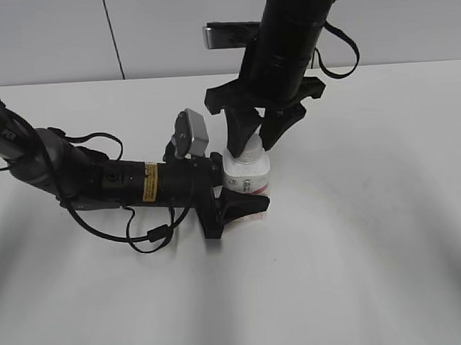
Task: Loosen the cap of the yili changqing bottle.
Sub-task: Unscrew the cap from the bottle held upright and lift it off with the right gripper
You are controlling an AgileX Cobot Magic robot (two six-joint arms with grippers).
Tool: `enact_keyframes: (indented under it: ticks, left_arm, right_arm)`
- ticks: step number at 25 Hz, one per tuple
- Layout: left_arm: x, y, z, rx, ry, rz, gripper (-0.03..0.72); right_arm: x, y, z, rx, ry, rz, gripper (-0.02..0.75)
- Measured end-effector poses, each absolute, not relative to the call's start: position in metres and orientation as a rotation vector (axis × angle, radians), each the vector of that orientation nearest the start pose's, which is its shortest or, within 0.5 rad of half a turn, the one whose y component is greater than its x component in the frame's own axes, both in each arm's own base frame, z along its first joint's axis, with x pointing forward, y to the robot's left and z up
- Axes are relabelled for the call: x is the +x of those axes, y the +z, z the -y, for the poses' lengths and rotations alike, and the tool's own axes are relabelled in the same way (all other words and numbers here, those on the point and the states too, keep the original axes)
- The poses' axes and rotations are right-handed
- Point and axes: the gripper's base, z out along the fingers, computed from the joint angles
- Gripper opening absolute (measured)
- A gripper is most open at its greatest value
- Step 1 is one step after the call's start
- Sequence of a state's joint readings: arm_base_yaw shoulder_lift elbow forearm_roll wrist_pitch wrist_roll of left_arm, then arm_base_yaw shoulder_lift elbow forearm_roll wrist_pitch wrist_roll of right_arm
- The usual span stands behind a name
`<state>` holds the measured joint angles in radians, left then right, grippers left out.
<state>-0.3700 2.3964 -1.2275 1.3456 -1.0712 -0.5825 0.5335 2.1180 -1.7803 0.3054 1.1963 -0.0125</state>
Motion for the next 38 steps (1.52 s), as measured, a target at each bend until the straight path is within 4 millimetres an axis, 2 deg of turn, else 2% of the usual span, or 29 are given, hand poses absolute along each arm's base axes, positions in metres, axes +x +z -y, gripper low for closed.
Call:
enact_keyframes:
  ticks: [8, 12, 24, 38]
  left_arm:
    - [0.3513, 0.0448, 0.2198, 1.351, -1.037, -1.553, 0.407]
    - [0.3513, 0.0448, 0.2198, 1.352, -1.036, -1.552, 0.407]
    - [0.3513, 0.0448, 0.2198, 1.355, -1.035, -1.55, 0.407]
    - [0.3513, 0.0448, 0.2198, 1.355, -1.035, -1.55, 0.407]
  right_arm:
    - [0.367, 0.2167, -0.2449, -1.473, 0.418, -2.591, 0.387]
    - [0.3672, 0.2169, -0.2448, -1.665, 0.394, -2.448, 0.386]
    - [0.3678, 0.2177, -0.2446, -2.041, 0.339, -2.089, 0.386]
    - [0.3682, 0.2179, -0.2444, -2.083, 0.329, -2.037, 0.386]
